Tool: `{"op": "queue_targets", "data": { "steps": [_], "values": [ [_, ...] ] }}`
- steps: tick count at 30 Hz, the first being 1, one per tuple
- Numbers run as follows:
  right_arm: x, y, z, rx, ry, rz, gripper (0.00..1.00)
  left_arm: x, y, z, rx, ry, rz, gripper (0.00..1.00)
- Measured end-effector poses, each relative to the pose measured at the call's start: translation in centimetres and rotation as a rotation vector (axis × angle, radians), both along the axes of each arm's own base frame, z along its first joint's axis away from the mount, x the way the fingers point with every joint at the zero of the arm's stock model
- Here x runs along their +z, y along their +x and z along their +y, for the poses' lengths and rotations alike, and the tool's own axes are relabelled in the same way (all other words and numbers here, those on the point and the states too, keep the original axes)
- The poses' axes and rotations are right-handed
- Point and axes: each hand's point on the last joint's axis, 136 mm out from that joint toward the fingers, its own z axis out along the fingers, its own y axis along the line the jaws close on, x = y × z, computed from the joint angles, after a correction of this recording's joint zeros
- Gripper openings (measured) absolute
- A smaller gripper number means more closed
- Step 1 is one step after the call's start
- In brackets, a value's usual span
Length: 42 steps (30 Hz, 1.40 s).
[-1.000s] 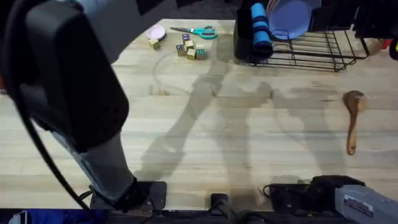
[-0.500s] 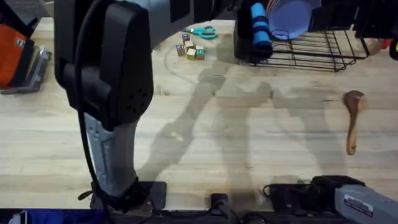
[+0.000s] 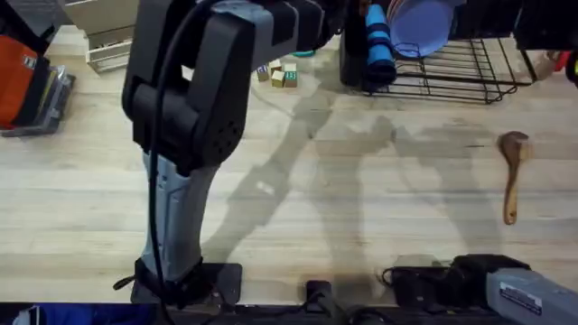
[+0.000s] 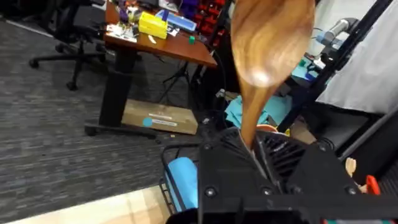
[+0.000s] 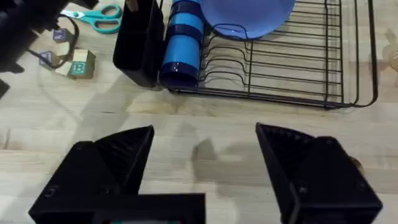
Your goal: Pick up the spoon on the table one by one and put them onto the rack
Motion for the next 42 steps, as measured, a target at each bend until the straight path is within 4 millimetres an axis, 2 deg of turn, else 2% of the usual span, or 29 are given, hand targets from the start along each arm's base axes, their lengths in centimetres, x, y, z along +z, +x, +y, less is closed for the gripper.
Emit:
{"op": "queue_targets", "data": {
  "steps": [9, 10, 13, 22, 28, 31, 35, 36, 40, 42],
  "values": [
    [0.0, 0.0, 0.0, 0.000, 0.000, 0.000, 0.996, -3.5, 0.6, -0.7, -0.018, 0.101, -0.006, 0.045],
    [0.0, 0.0, 0.0, 0.000, 0.000, 0.000, 0.997, -7.1, 0.3, -0.6, -0.030, 0.210, 0.046, 0.045],
    [0.0, 0.0, 0.0, 0.000, 0.000, 0.000, 0.997, -8.6, 0.0, -0.5, -0.043, 0.278, 0.074, 0.045],
    [0.0, 0.0, 0.0, 0.000, 0.000, 0.000, 0.996, -10.9, -1.2, 0.1, -0.081, 0.419, 0.152, 0.045],
    [0.0, 0.0, 0.0, 0.000, 0.000, 0.001, 0.996, -10.2, -2.3, 1.1, -0.090, 0.462, 0.205, 0.046],
    [-0.1, 0.0, 0.0, 0.000, 0.000, 0.003, 0.996, -9.6, -2.8, 1.6, -0.096, 0.474, 0.221, 0.096],
    [-0.1, -0.1, 0.0, 0.000, 0.000, 0.004, 0.996, -8.8, -3.3, 2.1, -0.107, 0.487, 0.234, 0.238],
    [-0.1, -0.1, 0.0, 0.000, 0.000, 0.004, 0.996, -8.6, -3.4, 2.2, -0.108, 0.488, 0.235, 0.284],
    [-0.1, -0.1, 0.0, 0.000, 0.000, 0.004, 0.996, -7.9, -3.8, 2.7, -0.108, 0.492, 0.246, 0.576],
    [-0.1, -0.1, 0.0, 0.000, 0.000, 0.004, 0.996, -7.6, -4.0, 3.0, -0.108, 0.495, 0.250, 0.667]
  ]
}}
